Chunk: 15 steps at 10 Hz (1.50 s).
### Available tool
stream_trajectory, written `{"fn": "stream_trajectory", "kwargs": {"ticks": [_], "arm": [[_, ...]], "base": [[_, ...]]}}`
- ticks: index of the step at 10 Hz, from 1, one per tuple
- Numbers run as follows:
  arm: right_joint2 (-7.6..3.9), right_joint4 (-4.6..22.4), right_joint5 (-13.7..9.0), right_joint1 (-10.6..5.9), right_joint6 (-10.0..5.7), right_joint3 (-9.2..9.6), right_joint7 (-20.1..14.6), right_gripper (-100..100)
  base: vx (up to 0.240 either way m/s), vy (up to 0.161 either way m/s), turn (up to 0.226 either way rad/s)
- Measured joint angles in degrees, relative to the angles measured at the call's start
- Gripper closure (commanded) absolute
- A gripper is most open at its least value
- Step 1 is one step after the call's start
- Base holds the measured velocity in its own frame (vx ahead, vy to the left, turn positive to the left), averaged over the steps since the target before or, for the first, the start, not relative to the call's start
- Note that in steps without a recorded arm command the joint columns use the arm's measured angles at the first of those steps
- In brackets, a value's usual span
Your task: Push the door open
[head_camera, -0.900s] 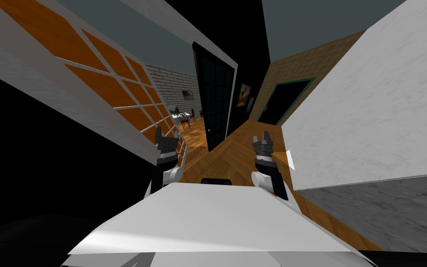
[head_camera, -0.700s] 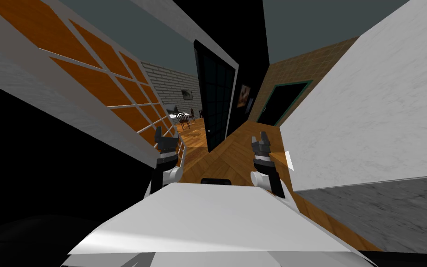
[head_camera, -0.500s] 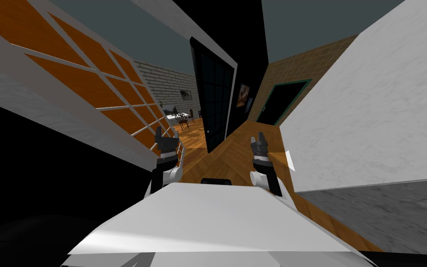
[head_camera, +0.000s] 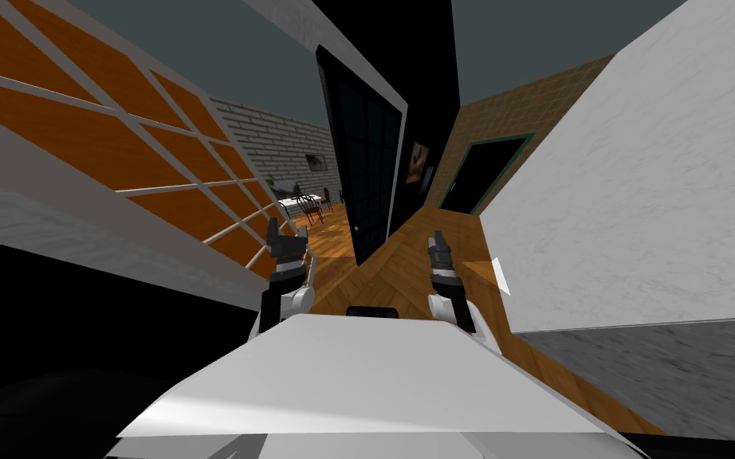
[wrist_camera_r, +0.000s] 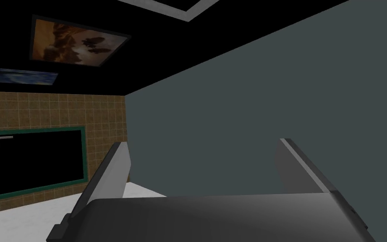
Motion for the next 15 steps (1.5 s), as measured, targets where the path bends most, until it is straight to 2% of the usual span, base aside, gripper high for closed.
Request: {"fn": "stream_trajectory", "kwargs": {"ticks": [5,8,11,13,14,15], "arm": [[-0.62,4.88,5.09,-1.61,-3.11,0.09,3.04,-100],[-0.91,8.67,8.42,-2.49,-5.9,0.1,5.05,-100],[-0.97,12.74,12.18,-4.13,-8.21,0.24,7.44,-100],[-1.36,14.46,14.62,-4.53,-9.52,0.28,8.65,-100],[-1.04,16.02,16.03,-4.86,-10.58,0.5,9.69,-100],[-1.23,17.35,17.3,-5.37,-11.47,0.45,10.45,-100]], "base": [[0.092,0.019,-0.044],[0.098,0.034,-0.052],[0.096,0.029,-0.052],[0.089,0.026,-0.048],[0.104,0.043,-0.062],[0.101,0.034,-0.064]]}}
